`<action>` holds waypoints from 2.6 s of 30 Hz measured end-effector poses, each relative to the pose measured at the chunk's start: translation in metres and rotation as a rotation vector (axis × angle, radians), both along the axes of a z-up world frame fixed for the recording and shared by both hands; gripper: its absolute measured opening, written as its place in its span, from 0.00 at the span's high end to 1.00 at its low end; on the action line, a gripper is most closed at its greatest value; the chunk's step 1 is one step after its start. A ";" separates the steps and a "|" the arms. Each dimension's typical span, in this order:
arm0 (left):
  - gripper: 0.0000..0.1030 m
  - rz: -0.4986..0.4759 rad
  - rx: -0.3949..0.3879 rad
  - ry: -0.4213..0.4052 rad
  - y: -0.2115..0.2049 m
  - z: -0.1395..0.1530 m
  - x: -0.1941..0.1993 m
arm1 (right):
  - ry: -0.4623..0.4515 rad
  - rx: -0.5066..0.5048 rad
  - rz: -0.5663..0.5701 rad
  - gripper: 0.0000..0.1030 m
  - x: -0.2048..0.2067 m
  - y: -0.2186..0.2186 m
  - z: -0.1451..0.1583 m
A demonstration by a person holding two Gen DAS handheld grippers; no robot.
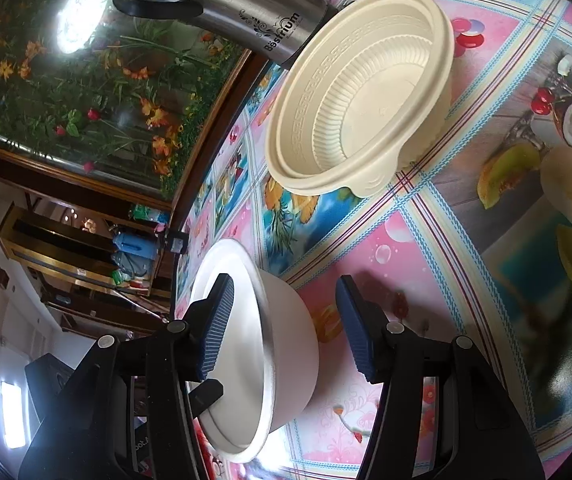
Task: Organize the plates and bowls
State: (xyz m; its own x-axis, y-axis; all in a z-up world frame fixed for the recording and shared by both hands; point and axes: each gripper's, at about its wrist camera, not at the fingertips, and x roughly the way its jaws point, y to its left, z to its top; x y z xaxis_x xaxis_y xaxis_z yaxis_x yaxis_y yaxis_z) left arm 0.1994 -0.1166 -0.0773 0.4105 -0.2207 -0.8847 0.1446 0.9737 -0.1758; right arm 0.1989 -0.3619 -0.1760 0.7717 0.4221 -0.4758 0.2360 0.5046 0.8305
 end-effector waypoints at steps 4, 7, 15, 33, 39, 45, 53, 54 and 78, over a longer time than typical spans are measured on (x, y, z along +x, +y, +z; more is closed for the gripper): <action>0.86 -0.002 0.012 -0.010 -0.002 0.001 -0.001 | 0.013 -0.001 0.015 0.52 0.002 0.002 -0.001; 0.86 0.000 0.021 -0.016 -0.002 0.001 -0.001 | 0.033 -0.006 0.007 0.53 0.004 0.002 -0.003; 0.86 -0.006 0.095 -0.098 -0.008 0.005 -0.008 | 0.083 -0.008 0.060 0.78 0.014 0.010 -0.010; 0.86 -0.038 0.142 -0.214 -0.017 0.010 -0.020 | 0.092 0.015 0.105 0.91 0.017 0.008 -0.022; 0.86 -0.044 0.138 -0.224 -0.018 0.010 -0.021 | 0.082 0.045 0.103 0.90 0.014 0.005 -0.026; 0.86 -0.044 0.131 -0.221 -0.016 0.007 -0.020 | 0.096 0.063 0.108 0.90 0.007 0.006 -0.027; 0.86 -0.033 0.106 -0.201 -0.007 0.001 -0.017 | 0.090 0.007 0.117 0.89 0.005 0.017 -0.022; 0.86 -0.034 0.100 -0.199 -0.006 0.000 -0.017 | 0.087 0.012 0.116 0.90 0.006 0.017 -0.022; 0.86 -0.036 0.032 -0.152 0.010 -0.018 -0.013 | 0.153 0.046 0.231 0.57 0.005 0.010 -0.014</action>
